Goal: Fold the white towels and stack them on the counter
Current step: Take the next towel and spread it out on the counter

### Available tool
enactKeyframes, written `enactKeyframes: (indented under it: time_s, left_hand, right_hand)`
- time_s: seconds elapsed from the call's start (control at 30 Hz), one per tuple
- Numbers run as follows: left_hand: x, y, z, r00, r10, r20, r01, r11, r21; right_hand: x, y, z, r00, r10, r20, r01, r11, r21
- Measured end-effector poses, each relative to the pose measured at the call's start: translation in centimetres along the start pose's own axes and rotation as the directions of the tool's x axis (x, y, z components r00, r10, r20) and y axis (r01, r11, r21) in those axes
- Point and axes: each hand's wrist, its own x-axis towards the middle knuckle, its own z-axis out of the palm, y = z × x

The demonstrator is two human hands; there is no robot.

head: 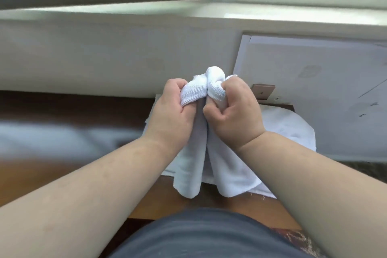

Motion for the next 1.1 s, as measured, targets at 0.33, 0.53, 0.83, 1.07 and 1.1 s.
enactKeyframes:
  time_s: [0.33,0.53,0.83,1.07,1.1]
  left_hand:
    - [-3.9,-0.1,-18.6,0.947,0.306,-0.096,-0.306,0.952,0.021]
    - [-5.8,-2.8,-30.4,0.938,0.331,-0.105,-0.321,0.941,0.105]
    - [-7.2,-10.6,-43.4,0.935,0.299,-0.19,-0.238,0.927,0.291]
    - [-5.4,-18.0,-52.0,0.949,0.155,-0.274,-0.026,0.906,0.422]
    - [-5.1,-18.9,-53.3,0.95,0.131,-0.285,0.007,0.9,0.437]
  right_hand:
    - [-0.6,-16.1,7.2,0.956,-0.271,-0.115,0.261,0.961,-0.091]
    - [-0.7,-24.9,14.5,0.941,-0.329,-0.085,0.327,0.944,-0.034]
    - [-1.2,-32.8,28.0,0.896,-0.444,-0.007,0.438,0.881,0.177]
    - [-0.4,-36.5,41.1,0.871,-0.49,0.049,0.438,0.817,0.376]
    - [-0.2,-37.0,42.8,0.868,-0.49,0.078,0.425,0.815,0.395]
